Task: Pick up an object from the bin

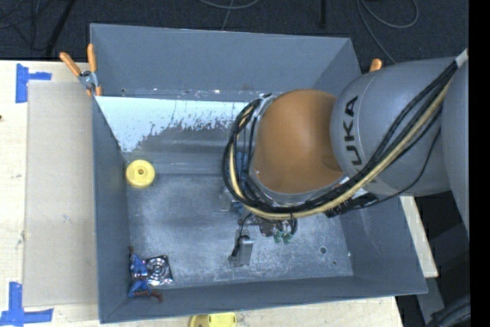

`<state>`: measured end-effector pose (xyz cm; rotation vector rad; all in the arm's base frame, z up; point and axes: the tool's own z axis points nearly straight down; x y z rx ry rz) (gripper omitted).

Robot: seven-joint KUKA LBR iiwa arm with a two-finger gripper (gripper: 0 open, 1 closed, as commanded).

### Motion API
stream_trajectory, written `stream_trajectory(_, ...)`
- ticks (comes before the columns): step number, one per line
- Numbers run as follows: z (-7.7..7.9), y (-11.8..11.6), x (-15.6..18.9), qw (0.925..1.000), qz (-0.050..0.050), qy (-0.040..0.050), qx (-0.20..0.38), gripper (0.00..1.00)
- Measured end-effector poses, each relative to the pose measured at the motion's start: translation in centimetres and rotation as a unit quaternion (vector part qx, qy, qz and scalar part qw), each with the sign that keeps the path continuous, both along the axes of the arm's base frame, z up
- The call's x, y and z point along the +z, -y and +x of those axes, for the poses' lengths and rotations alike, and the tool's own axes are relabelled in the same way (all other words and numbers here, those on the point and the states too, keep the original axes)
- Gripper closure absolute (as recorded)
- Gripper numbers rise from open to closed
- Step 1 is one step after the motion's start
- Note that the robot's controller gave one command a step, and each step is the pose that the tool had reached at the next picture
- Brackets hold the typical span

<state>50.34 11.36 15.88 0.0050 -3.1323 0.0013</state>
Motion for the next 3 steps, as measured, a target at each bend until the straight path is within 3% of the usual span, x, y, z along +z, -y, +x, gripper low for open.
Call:
stream_trajectory(1, 0.2, 0.0, 0.4, 1.0000, 0.001, 0.0037, -0.002, 0.00)
stream_trajectory(2, -0.9, -0.5, -3.1, 0.9996, 0.000, 0.0049, 0.028, 0.00)
stream_trajectory(3, 4.3, 0.0, -7.0, 0.9960, 0.001, 0.0060, 0.090, 0.00)
